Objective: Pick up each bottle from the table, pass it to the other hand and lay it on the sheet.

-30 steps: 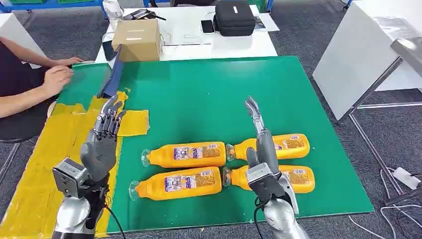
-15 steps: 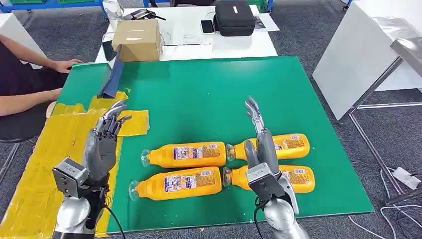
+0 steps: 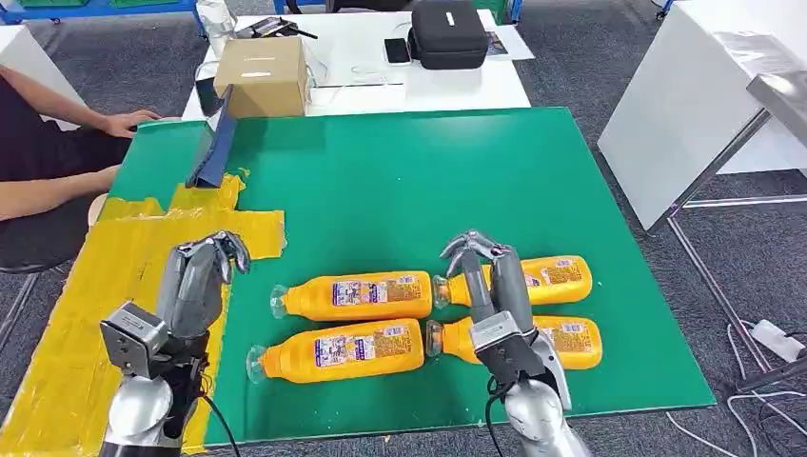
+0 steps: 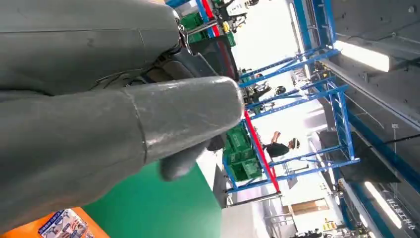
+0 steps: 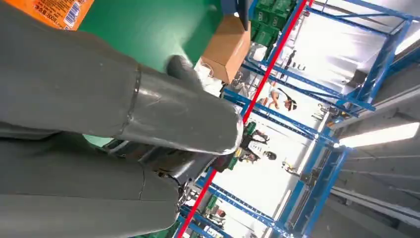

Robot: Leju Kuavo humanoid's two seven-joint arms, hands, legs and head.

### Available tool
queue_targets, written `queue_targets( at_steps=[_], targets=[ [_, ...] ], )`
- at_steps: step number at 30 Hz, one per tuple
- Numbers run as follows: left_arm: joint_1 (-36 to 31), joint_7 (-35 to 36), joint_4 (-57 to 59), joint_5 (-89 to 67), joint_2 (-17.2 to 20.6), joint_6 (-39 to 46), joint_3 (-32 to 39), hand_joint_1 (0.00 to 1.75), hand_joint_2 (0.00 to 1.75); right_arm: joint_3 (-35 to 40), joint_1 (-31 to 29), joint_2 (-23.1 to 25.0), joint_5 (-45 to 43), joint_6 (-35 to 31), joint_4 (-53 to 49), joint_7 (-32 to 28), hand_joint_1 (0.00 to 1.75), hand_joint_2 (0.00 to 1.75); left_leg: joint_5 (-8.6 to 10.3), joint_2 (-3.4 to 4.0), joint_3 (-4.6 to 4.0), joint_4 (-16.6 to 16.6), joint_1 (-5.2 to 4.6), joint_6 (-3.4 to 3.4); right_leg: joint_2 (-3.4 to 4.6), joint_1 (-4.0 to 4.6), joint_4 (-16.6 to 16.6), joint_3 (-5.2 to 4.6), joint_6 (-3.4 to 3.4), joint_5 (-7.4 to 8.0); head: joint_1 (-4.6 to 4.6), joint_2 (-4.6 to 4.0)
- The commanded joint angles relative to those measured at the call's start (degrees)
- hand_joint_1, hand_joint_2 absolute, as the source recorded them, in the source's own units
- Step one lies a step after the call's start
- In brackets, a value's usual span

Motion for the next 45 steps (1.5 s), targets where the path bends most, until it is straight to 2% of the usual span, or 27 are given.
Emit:
queue_targets(
  at_steps=[1,3,4,5,6,7,9,13,14,18,22,24,27,30,37,43,45],
  targets=[
    [13.7,-14.3,4.3,14.9,-4.3,-7.3,11.5,1.75,0.00,-13.2,11.9,0.6,-11.4,0.0,-3.5,-16.7,1.75,0.00,0.00,-0.07,0.09,0.0,0.00,-0.01,0.12,-0.01,0.0,0.09,-0.08,-0.01,0.00,0.00],
    [13.7,-14.3,4.3,14.9,-4.3,-7.3,11.5,1.75,0.00,-13.2,11.9,0.6,-11.4,0.0,-3.5,-16.7,1.75,0.00,0.00,-0.06,0.14,-0.1,0.01,-0.01,0.16,0.00,0.0,0.14,-0.10,-0.01,0.00,0.00],
    [14.2,-14.3,3.9,14.8,-4.8,-9.3,12.6,1.75,0.00,-14.5,12.4,1.2,-11.0,0.5,-3.6,-17.8,1.38,0.00,0.00,-0.06,0.09,0.0,0.00,-0.01,0.11,-0.01,0.0,0.09,-0.07,-0.01,0.00,0.00],
    [14.2,-14.3,3.9,14.8,-4.8,-9.3,12.6,0.73,0.00,-14.5,12.4,1.2,-11.0,0.5,-3.6,-17.8,0.00,0.00,0.00,-0.08,0.17,-0.1,0.00,-0.01,0.16,-0.02,0.0,0.16,-0.11,-0.02,0.00,0.00],
    [14.9,-14.3,3.3,14.5,-5.6,-11.9,14.4,0.00,0.00,-15.7,13.0,1.4,-11.1,2.5,-3.8,-18.3,0.00,0.00,-0.08,0.03,0.51,-0.3,-0.06,0.02,0.21,-0.07,-0.3,0.46,-0.05,-0.07,0.00,0.00],
    [14.9,-14.3,3.4,13.3,-7.1,-13.6,16.4,0.00,0.00,-16.4,12.9,1.5,-10.7,5.4,-3.5,-17.4,0.00,0.00,-0.08,0.04,0.79,-0.6,-0.07,0.02,0.28,-0.09,-0.5,0.73,-0.07,-0.08,0.00,0.00],
    [14.2,-14.3,4.1,12.2,-8.2,-15.5,17.2,0.00,0.00,-16.2,11.7,2.0,-6.4,5.9,-2.0,-15.6,0.00,0.00,-0.21,0.04,0.40,-0.1,-0.04,0.02,0.18,-0.07,-0.1,0.37,-0.04,-0.13,-0.02,0.00],
    [13.5,-14.3,3.9,11.0,-9.6,-15.0,17.1,0.00,0.00,-14.1,9.4,2.4,-4.6,6.8,2.2,-12.5,0.00,0.00,-0.16,0.06,0.02,-0.1,-0.04,0.04,0.20,-0.06,-0.1,-0.01,-0.05,-0.01,0.00,0.00],
    [13.6,-14.2,3.7,10.8,-9.5,-15.0,16.9,0.00,0.00,-13.6,9.2,2.4,-4.4,6.7,2.8,-12.3,0.00,1.75,-0.17,0.06,0.13,-0.1,-0.07,0.05,0.28,-0.10,-0.1,0.11,-0.08,-0.01,0.02,0.00],
    [13.8,-14.0,4.5,10.5,-9.4,-14.9,17.3,0.00,0.00,-10.8,7.5,1.1,-2.5,9.0,7.3,-7.9,0.00,1.75,-0.09,0.01,0.10,-0.2,-0.05,0.07,0.23,-0.07,-0.2,0.09,-0.10,0.02,0.00,0.00],
    [13.7,-14.1,4.6,10.5,-9.3,-15.0,17.3,0.00,0.00,-10.6,7.2,1.2,-2.3,8.8,7.9,-7.9,0.00,1.75,-0.08,0.10,0.09,-0.1,-0.04,0.10,0.27,-0.05,-0.2,0.08,-0.03,0.07,0.00,0.00],
    [13.4,-14.0,4.9,10.4,-9.4,-15.1,17.6,0.00,0.00,-7.1,4.9,-0.4,6.6,6.7,10.5,-4.2,0.00,1.75,-0.04,0.05,0.09,-0.1,-0.05,0.14,0.22,-0.06,-0.2,0.08,-0.02,0.06,0.00,0.00],
    [12.7,-13.8,5.4,10.1,-9.5,-15.5,17.5,0.00,0.00,-2.2,1.1,0.0,12.0,5.5,15.4,-2.0,0.00,1.75,-0.04,0.26,0.29,-0.2,-0.05,0.11,0.57,-0.07,-0.3,0.21,-0.08,0.12,0.00,0.00],
    [12.4,-13.4,5.6,9.7,-9.7,-15.1,17.4,0.00,0.00,5.5,-1.3,0.4,18.3,4.6,18.5,-0.1,0.00,1.75,-0.03,0.26,0.13,-0.1,-0.04,0.10,0.43,-0.06,-0.1,0.07,-0.04,0.12,0.02,0.00],
    [11.9,-13.2,6.6,9.9,-9.7,-15.1,17.6,0.00,0.00,12.0,-2.8,-0.7,19.5,5.6,21.3,1.4,0.00,1.75,-0.01,0.07,0.07,-0.1,-0.03,0.10,0.19,-0.05,-0.1,0.05,-0.01,0.07,0.00,0.00],
    [12.4,-13.2,6.6,10.1,-10.2,-14.6,18.6,0.00,0.00,19.2,-1.3,-3.1,23.4,5.5,20.8,3.2,0.00,1.75,-0.01,0.06,0.22,-0.2,-0.05,0.10,0.28,-0.07,-0.2,0.20,-0.04,0.07,0.02,0.00],
    [12.5,-13.2,6.4,10.1,-10.2,-14.7,18.7,0.00,0.00,19.5,-1.1,-3.4,23.6,5.3,20.6,3.5,0.00,1.75,-0.02,-0.01,0.14,-0.1,-0.04,0.10,0.14,-0.07,-0.1,0.15,-0.02,0.04,0.02,0.00]
  ],
)
